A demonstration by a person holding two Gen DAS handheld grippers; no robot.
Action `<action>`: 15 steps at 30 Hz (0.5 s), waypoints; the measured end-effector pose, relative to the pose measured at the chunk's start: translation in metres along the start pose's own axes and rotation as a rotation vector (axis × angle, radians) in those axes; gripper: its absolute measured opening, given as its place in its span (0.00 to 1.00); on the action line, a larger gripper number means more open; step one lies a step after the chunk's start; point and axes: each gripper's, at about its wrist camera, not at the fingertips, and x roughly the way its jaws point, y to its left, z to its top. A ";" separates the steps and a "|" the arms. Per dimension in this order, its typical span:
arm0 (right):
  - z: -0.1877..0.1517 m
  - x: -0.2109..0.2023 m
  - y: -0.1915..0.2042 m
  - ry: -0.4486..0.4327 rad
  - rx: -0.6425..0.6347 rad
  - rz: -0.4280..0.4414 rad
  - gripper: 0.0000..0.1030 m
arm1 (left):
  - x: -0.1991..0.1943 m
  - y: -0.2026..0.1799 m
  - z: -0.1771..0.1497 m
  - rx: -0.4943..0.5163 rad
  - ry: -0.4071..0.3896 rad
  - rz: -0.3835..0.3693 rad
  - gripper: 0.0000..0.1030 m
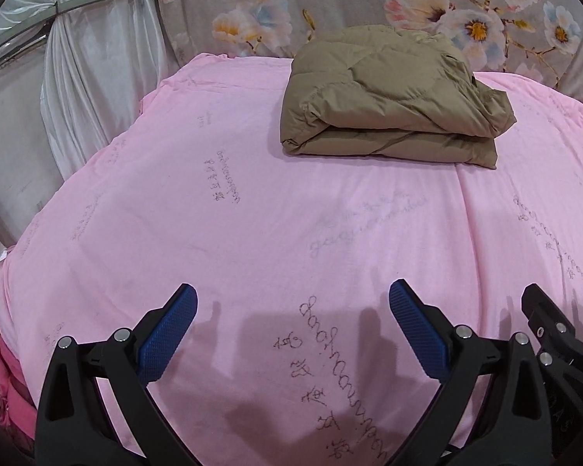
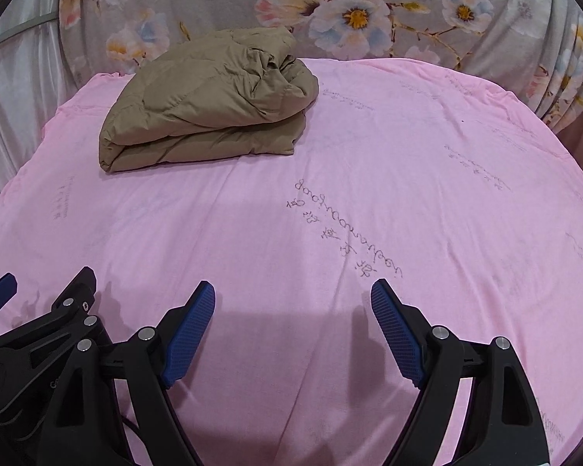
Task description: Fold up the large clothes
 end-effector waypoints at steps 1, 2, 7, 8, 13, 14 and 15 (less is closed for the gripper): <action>0.001 0.001 0.000 0.004 0.000 -0.001 0.79 | 0.001 0.000 0.000 0.001 0.004 0.001 0.94; 0.001 0.002 -0.001 0.007 0.000 -0.004 0.79 | 0.001 -0.001 0.000 0.002 0.006 0.003 0.94; 0.001 0.003 -0.001 0.016 0.004 -0.010 0.79 | 0.002 -0.003 0.000 0.008 0.010 0.010 0.94; 0.002 0.004 -0.001 0.017 0.004 -0.011 0.79 | 0.002 -0.003 0.000 0.009 0.011 0.009 0.94; 0.002 0.004 0.000 0.016 0.008 -0.026 0.82 | 0.004 -0.001 0.000 0.001 0.010 0.009 0.93; 0.002 0.004 0.001 0.016 0.010 -0.041 0.83 | 0.004 0.000 0.000 -0.002 0.012 0.012 0.93; 0.002 0.003 0.001 0.015 0.008 -0.042 0.83 | 0.004 0.000 0.000 -0.003 0.014 0.008 0.93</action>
